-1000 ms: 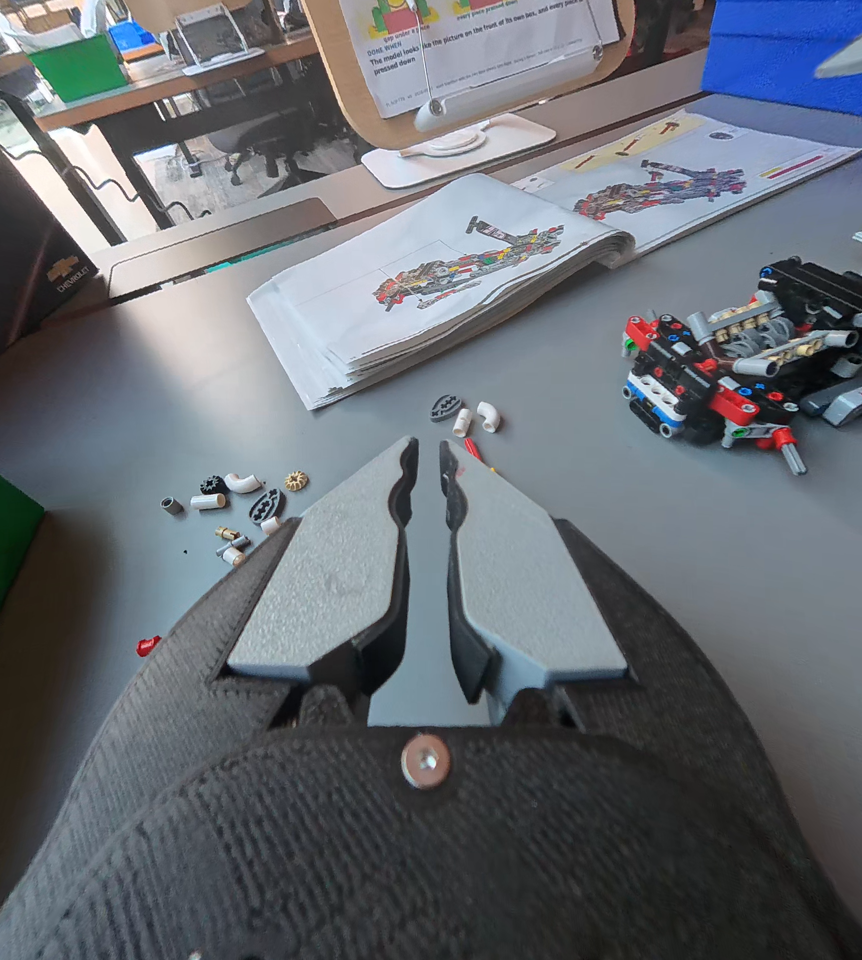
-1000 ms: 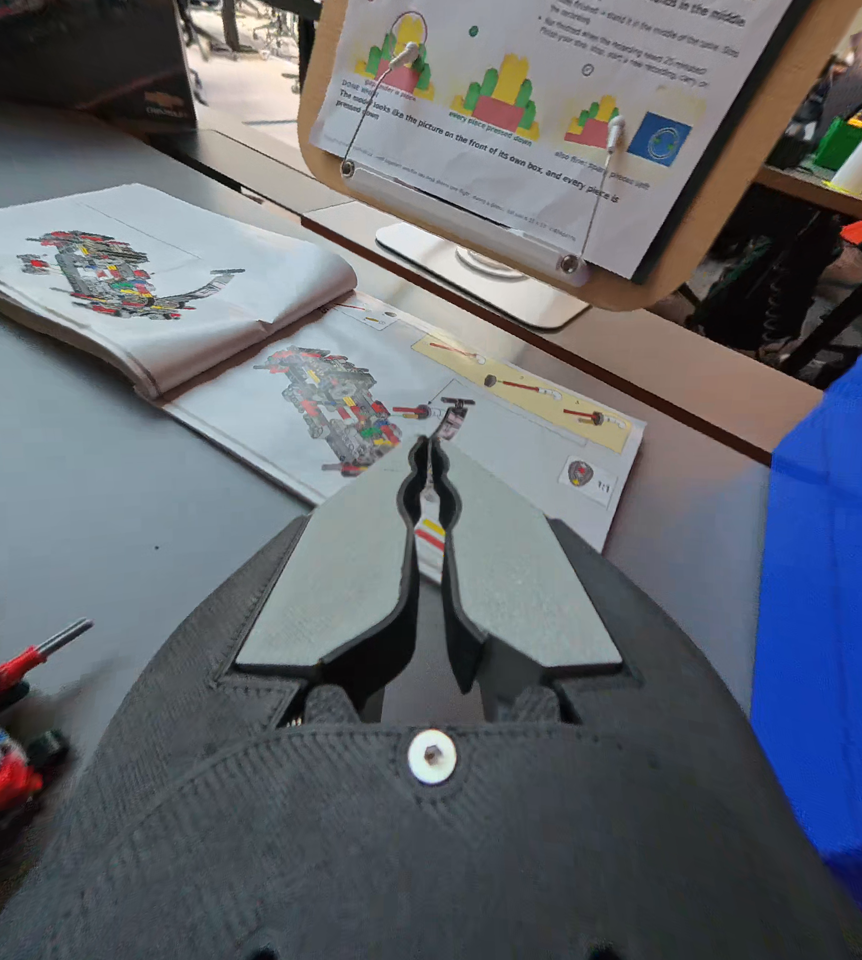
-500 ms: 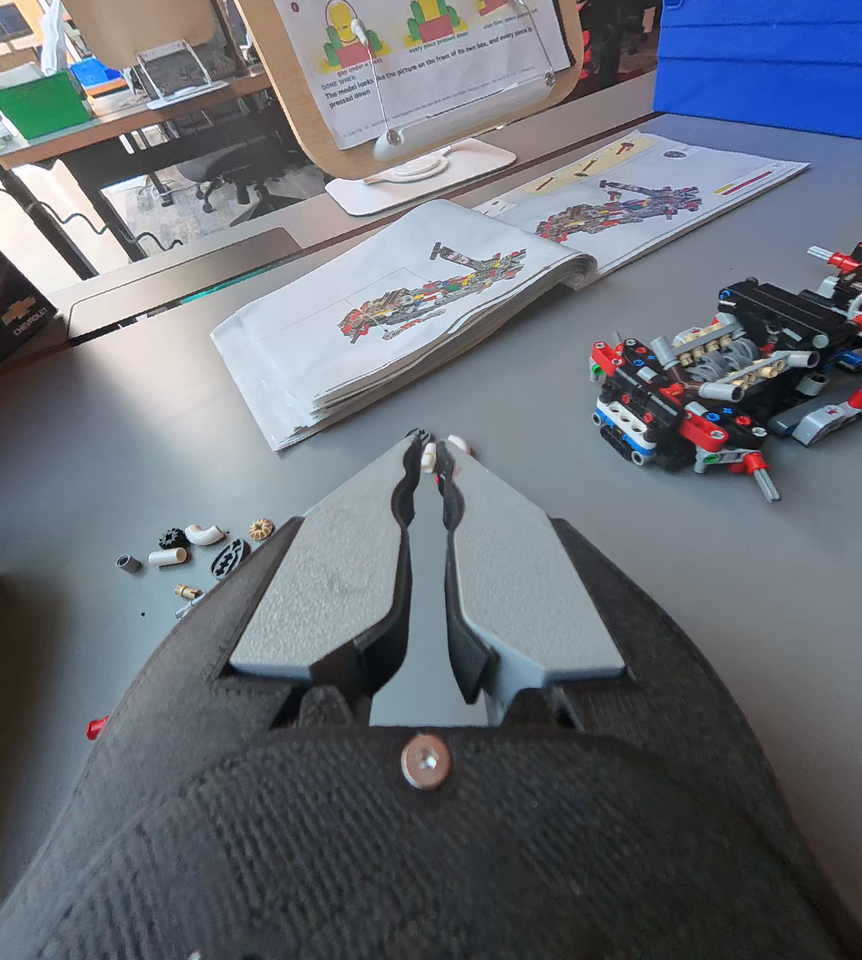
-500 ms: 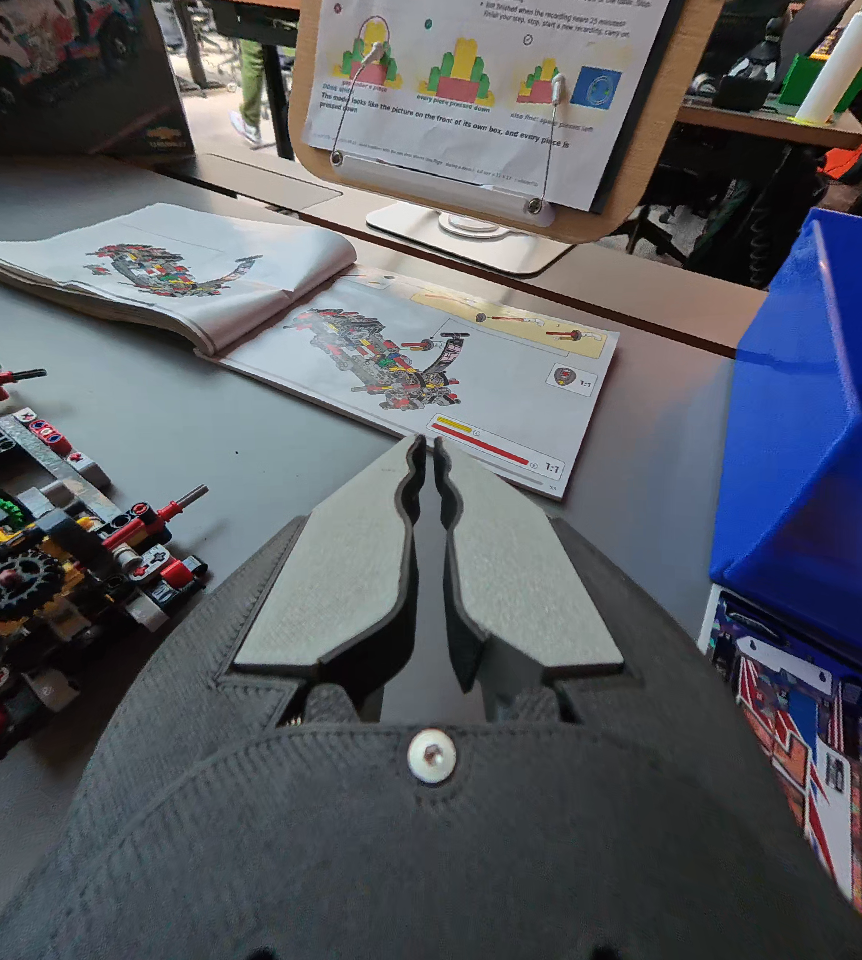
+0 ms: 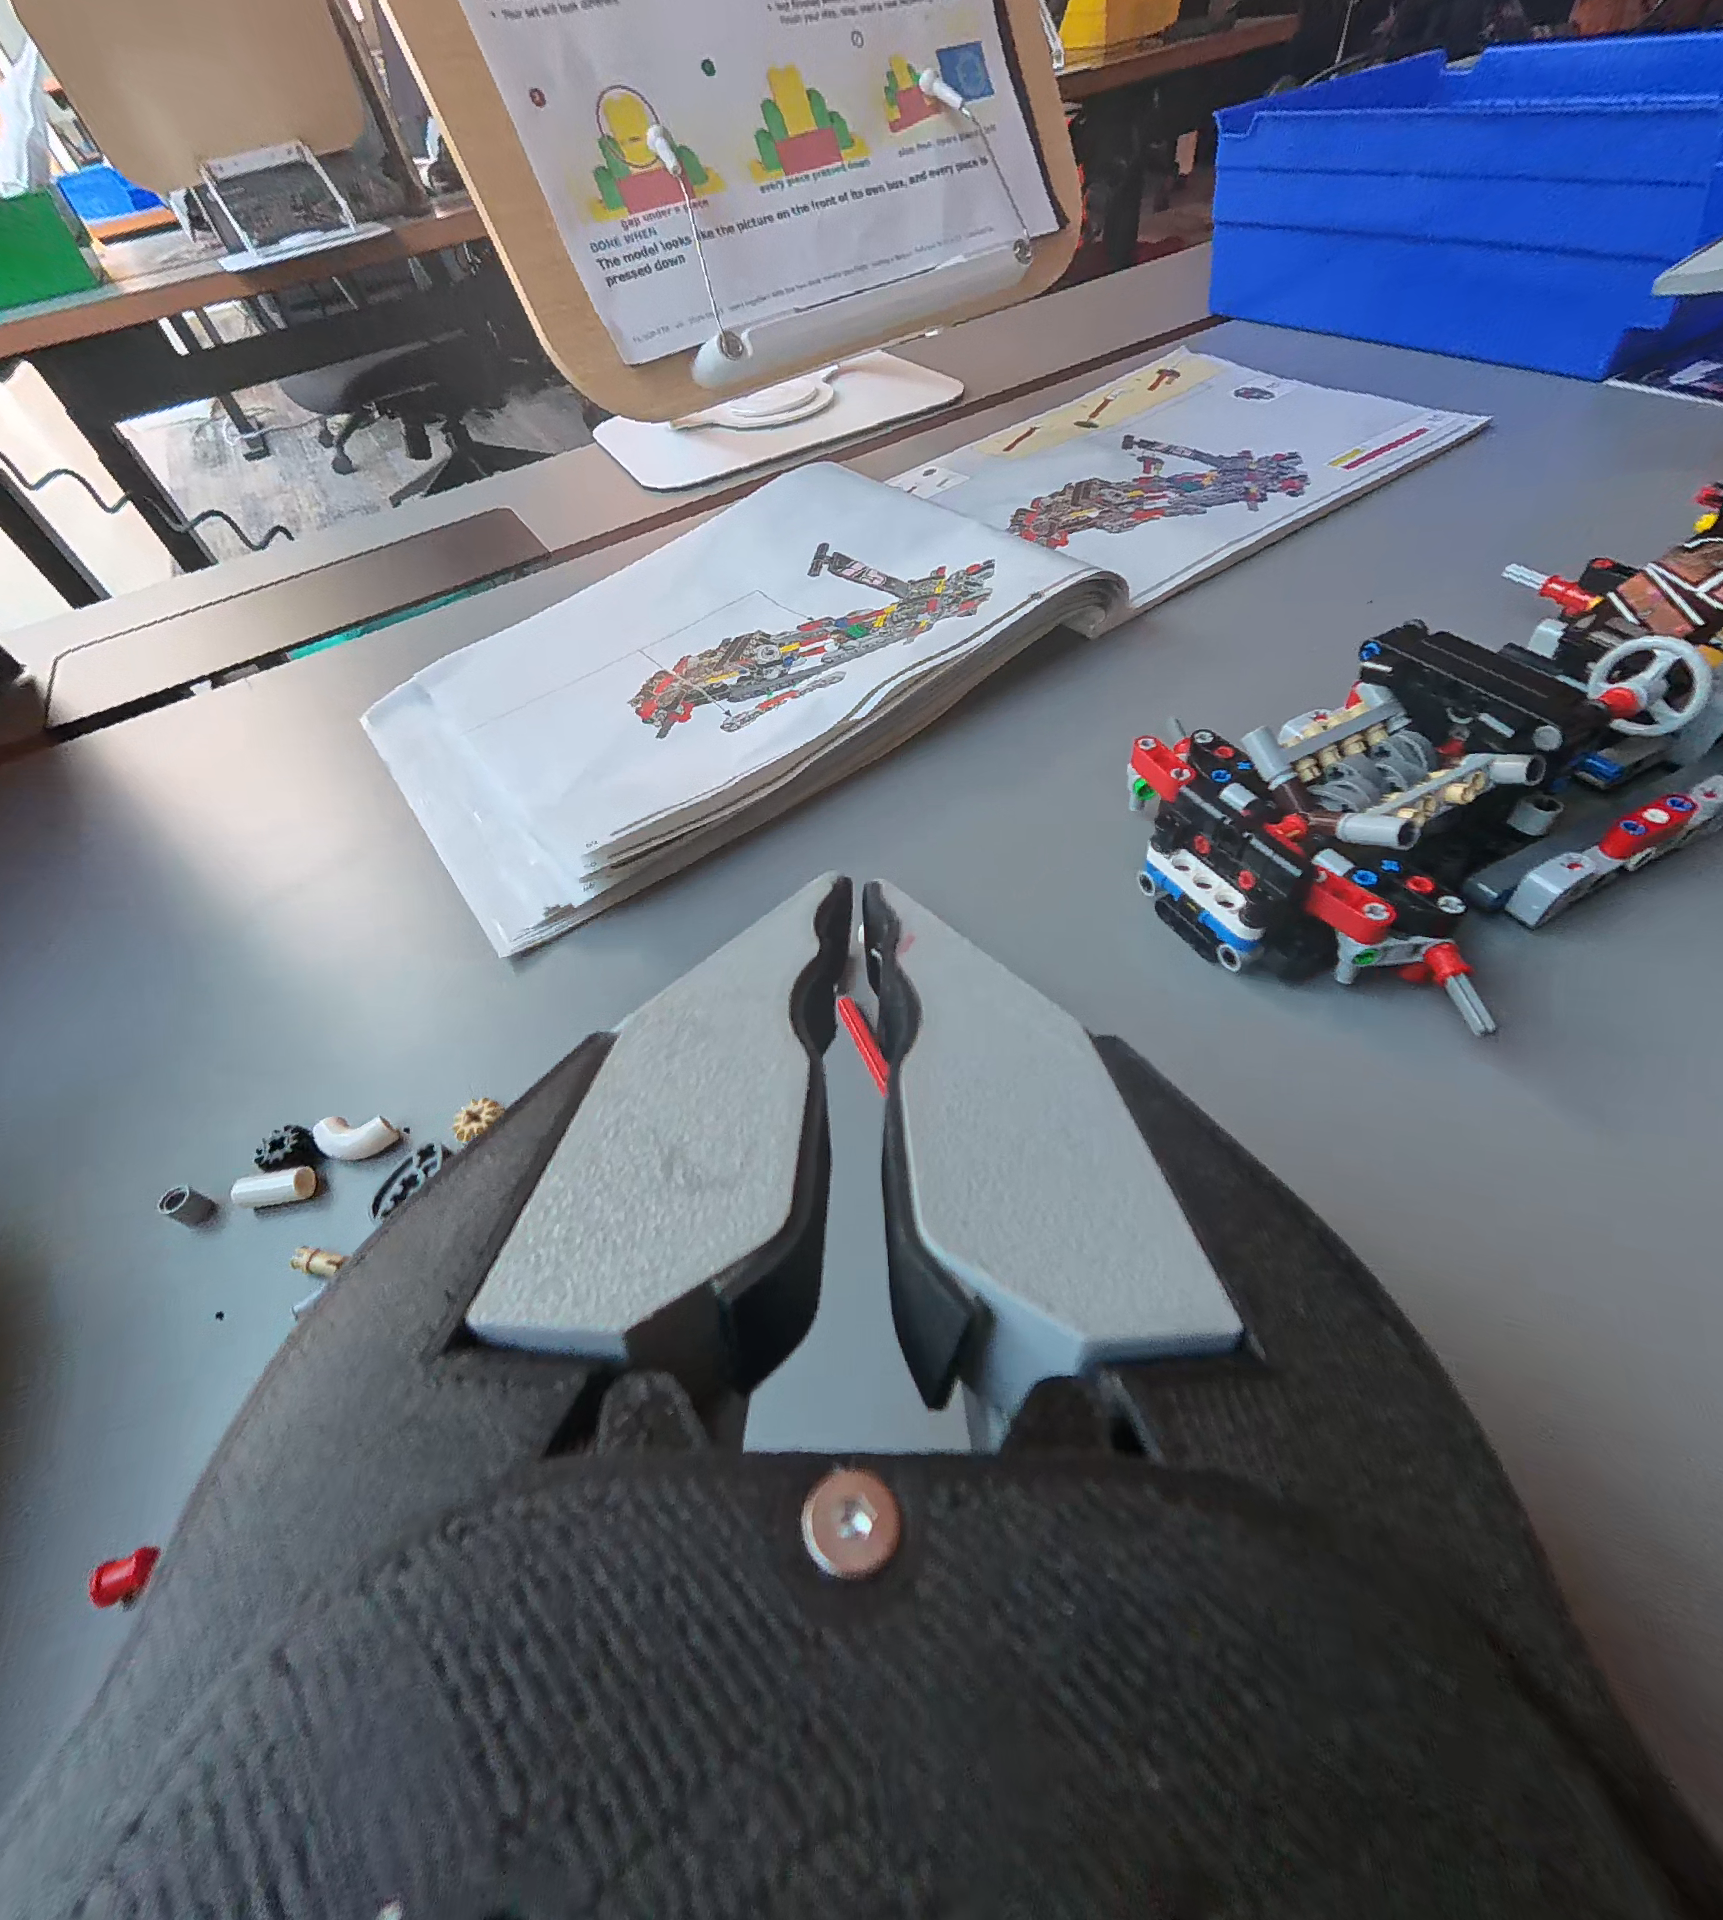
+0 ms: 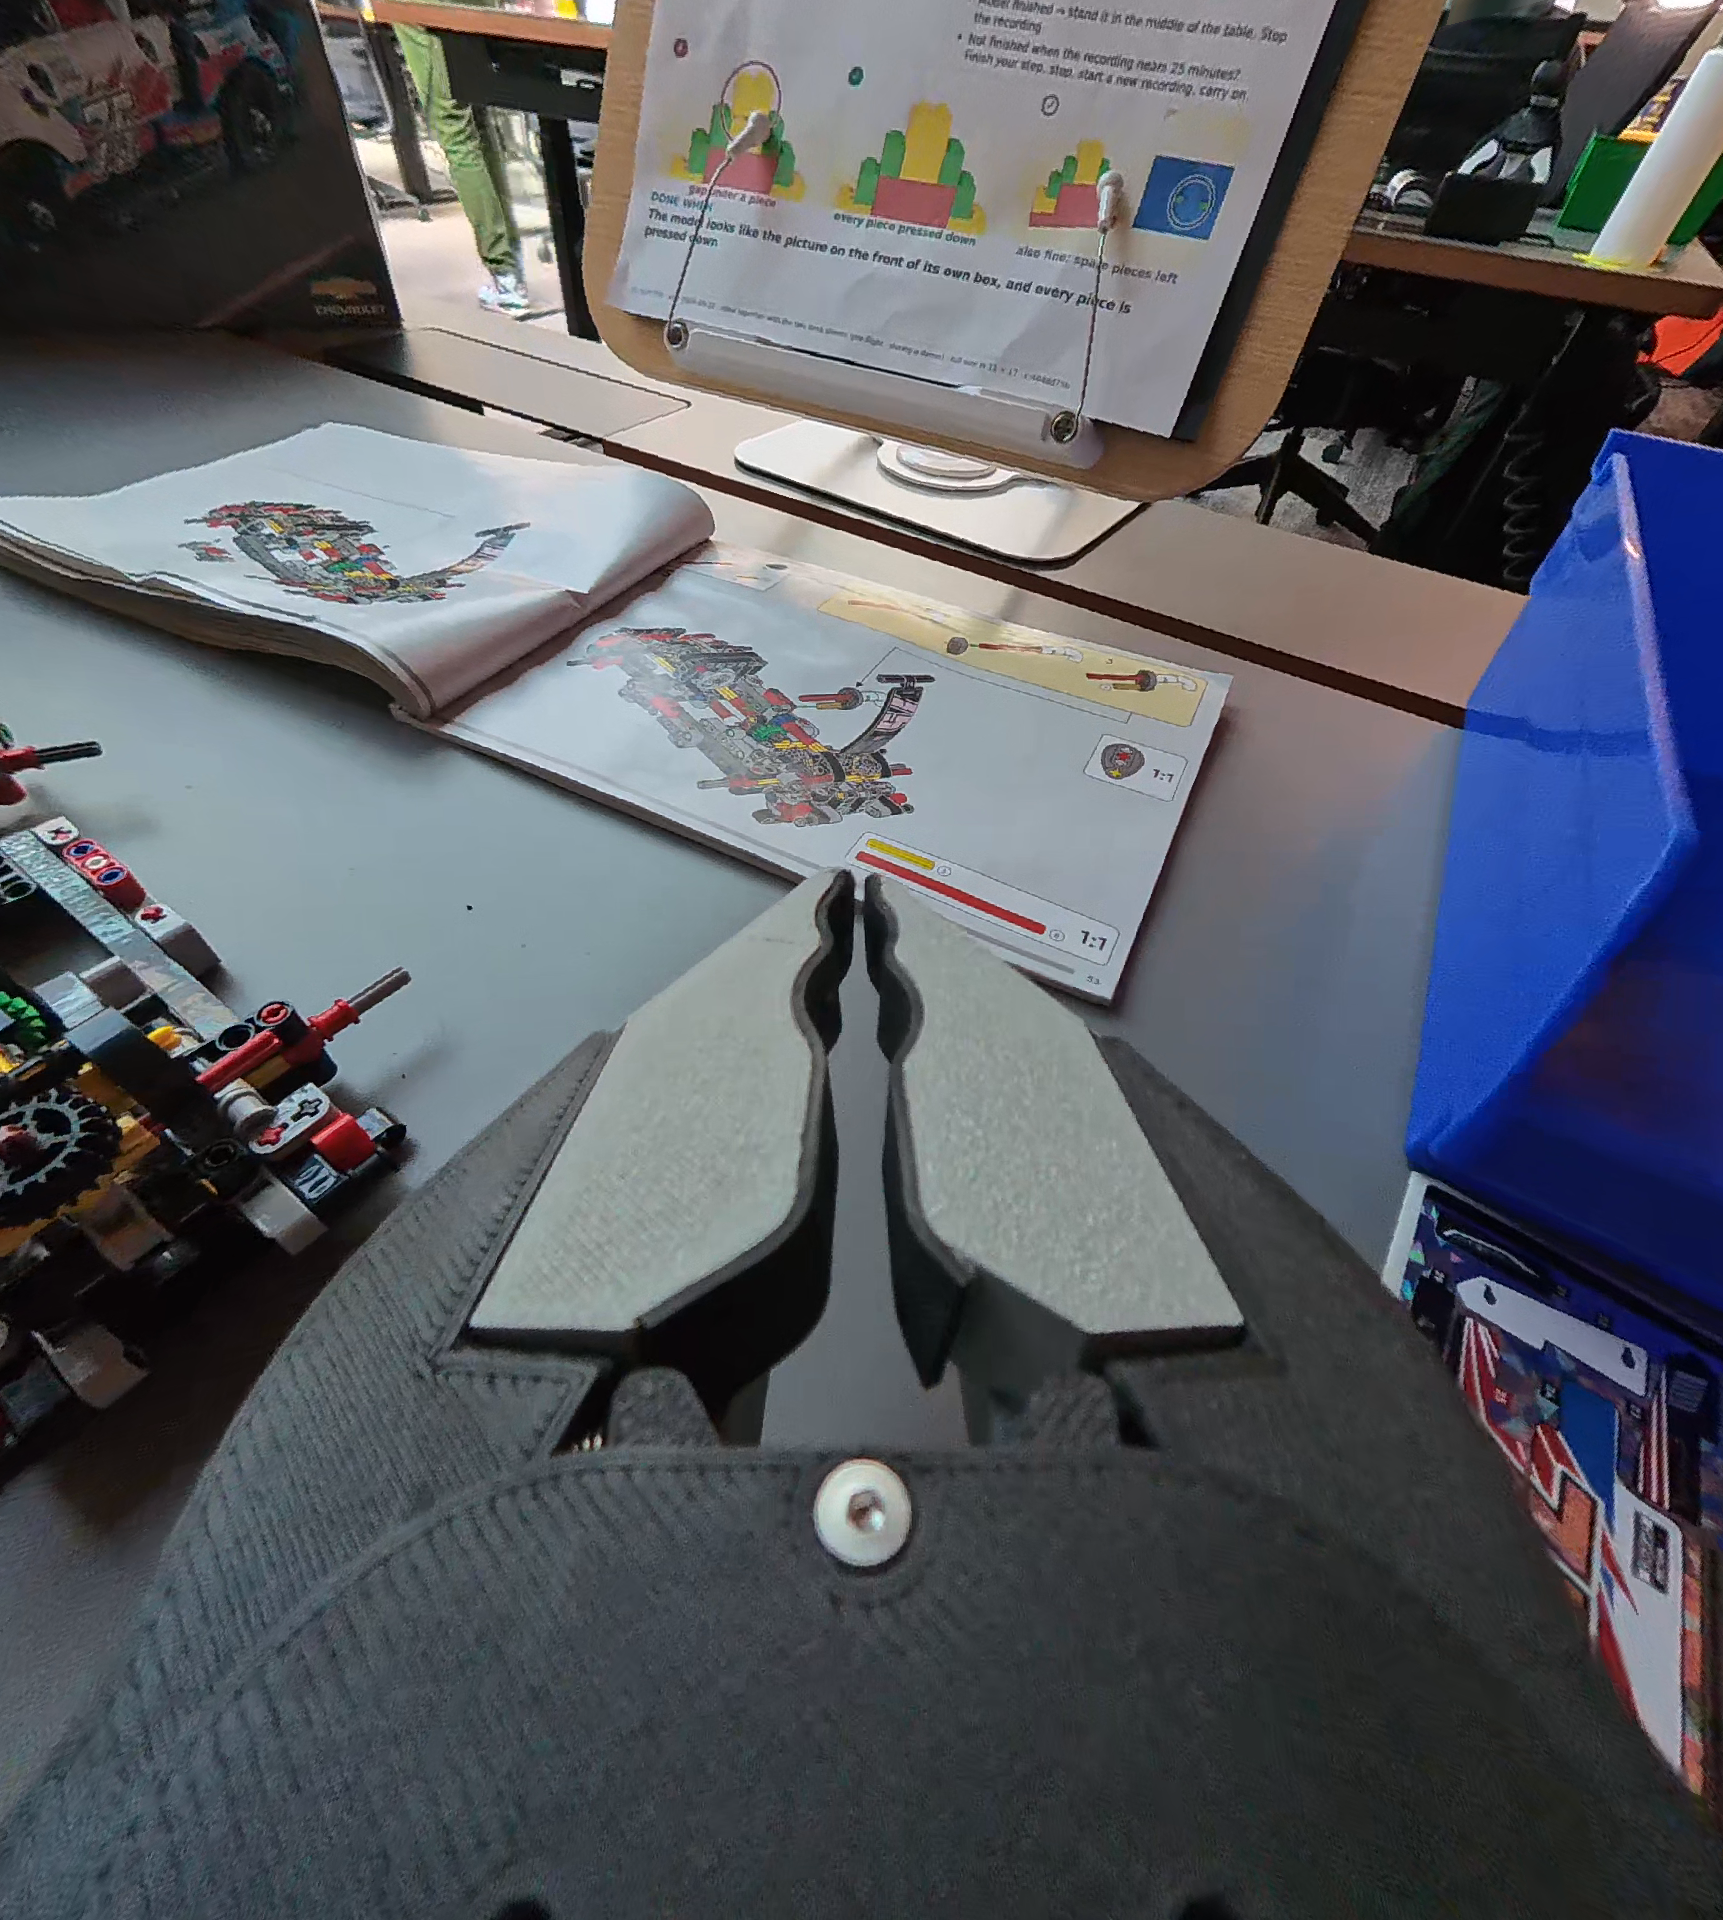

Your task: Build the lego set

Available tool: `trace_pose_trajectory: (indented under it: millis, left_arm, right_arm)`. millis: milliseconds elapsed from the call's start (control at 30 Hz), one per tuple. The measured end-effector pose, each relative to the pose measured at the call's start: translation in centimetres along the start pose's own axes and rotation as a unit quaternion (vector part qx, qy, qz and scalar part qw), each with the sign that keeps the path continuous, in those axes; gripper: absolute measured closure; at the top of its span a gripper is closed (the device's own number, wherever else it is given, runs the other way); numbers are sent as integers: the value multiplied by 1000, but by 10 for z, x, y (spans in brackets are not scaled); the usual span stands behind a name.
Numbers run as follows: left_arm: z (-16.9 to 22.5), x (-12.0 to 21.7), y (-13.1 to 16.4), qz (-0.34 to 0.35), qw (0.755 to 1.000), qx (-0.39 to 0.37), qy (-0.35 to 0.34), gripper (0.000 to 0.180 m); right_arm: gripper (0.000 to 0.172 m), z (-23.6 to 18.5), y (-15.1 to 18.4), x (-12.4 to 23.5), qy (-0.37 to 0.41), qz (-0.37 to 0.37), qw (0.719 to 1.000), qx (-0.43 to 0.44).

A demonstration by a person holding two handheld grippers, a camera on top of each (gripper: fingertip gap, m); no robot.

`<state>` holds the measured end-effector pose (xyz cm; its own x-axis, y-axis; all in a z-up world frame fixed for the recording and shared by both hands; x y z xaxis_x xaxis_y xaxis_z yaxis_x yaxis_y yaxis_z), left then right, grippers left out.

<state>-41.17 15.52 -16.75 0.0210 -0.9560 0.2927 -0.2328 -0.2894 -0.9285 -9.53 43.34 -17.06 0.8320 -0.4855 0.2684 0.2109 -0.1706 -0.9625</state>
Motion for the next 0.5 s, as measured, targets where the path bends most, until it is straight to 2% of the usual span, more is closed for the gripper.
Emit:
trace_pose_trajectory:
  millis: [300, 500]
  left_arm:
    - [-2, -6, -1, 2, 1000, -9, 2, 180]
    - [-8, -2, -3, 14, 999, -18, -29, 180]
  right_arm:
    - [172, 5, -3, 2, -11, 14, 1000, -21]
    - [172, 5, -5, 1, -36, 19, 999, -36]
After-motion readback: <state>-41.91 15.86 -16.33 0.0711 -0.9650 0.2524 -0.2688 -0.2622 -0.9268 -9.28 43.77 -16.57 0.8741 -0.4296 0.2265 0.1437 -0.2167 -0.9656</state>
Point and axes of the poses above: each gripper's, where its closed fingertips meet, x back along the fingers, y out of its underside, z = x × y across the jaws, the point moved 3 cm from there along x, back along the fingers, and after that the axes turned 6 degrees about -x, right-handed, at the moved point
